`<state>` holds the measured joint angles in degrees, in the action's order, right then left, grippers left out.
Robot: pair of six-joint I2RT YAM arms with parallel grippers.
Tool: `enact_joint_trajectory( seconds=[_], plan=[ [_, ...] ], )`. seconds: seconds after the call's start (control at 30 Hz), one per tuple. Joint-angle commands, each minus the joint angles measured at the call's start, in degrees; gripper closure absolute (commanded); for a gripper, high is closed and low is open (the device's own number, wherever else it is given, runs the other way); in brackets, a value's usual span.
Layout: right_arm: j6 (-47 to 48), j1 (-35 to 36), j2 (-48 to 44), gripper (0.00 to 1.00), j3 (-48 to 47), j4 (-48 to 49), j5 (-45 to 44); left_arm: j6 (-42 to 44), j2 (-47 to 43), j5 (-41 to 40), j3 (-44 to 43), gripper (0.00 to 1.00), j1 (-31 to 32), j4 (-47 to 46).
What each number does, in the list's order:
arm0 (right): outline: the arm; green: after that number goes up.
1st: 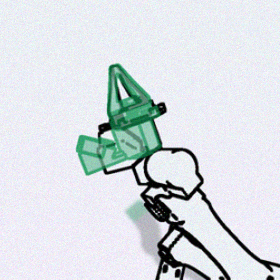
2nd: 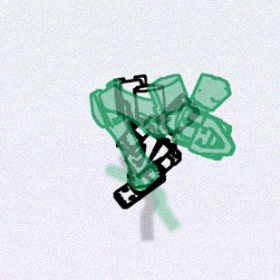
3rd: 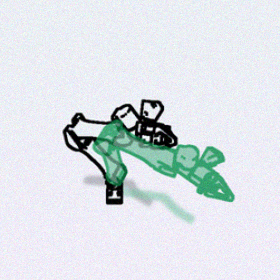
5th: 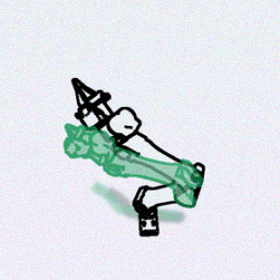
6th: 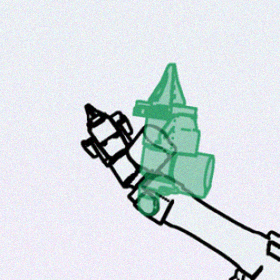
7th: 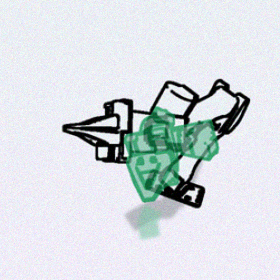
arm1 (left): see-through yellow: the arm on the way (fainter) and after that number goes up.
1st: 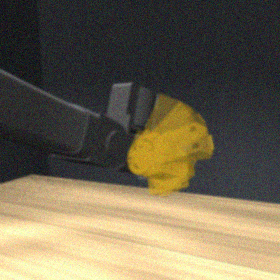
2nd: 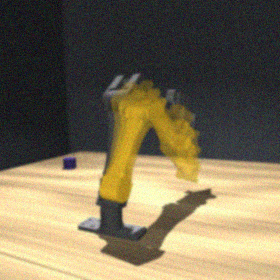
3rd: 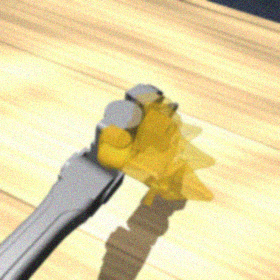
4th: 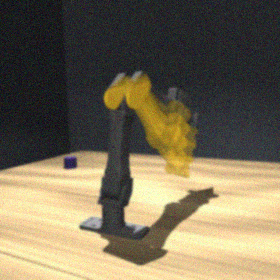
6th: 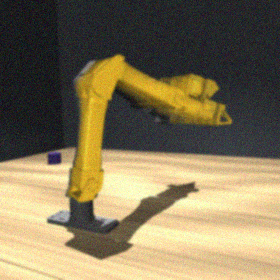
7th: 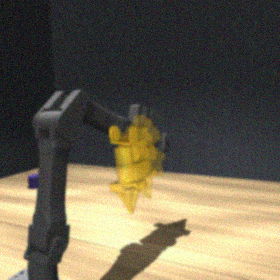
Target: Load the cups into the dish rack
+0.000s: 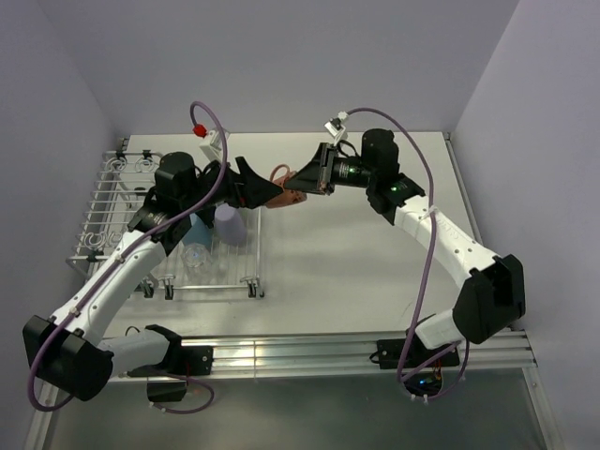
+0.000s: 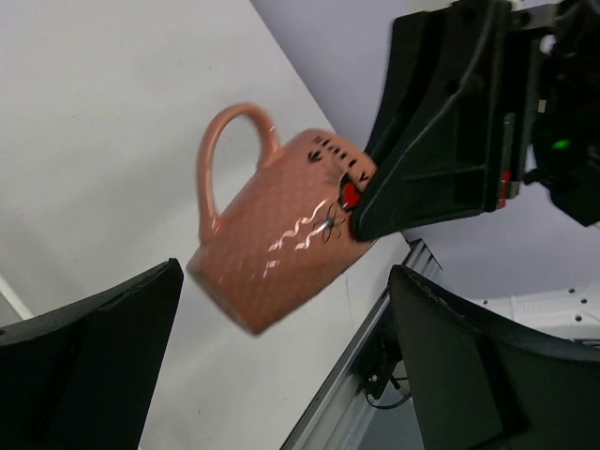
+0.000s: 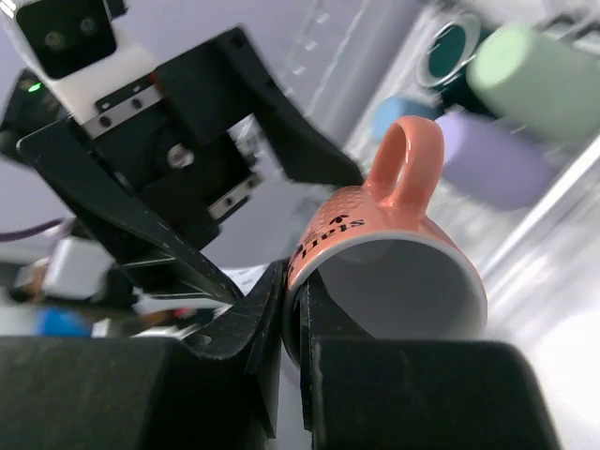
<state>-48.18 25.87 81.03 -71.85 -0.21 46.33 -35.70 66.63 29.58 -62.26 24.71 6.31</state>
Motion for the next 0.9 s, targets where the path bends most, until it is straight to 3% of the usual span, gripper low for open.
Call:
enact_joint_trajectory(
  seconds=[0.0,0.27,0.6,0.87],
  plan=[
    [-14.5,0.0,0.3,1.0,2.9,22.3,11.8,-0.2,0.1,6.1,0.9,0.01,-0.1,-10.4],
    [-28.8,-0.3,0.7,1.0,7.5,41.7,14.2,-0.9,0.4,9.6,2.1,0.02,-0.1,-12.2],
    [-35.7,-0.6,2.5,1.0,9.1,51.2,14.7,-3.2,-1.7,12.4,4.2,0.05,-0.1,-14.7],
    [-35.9,-0.9,2.8,1.0,9.7,52.2,13.6,-5.1,-2.7,14.4,4.9,0.14,-0.1,-15.7]
  ],
)
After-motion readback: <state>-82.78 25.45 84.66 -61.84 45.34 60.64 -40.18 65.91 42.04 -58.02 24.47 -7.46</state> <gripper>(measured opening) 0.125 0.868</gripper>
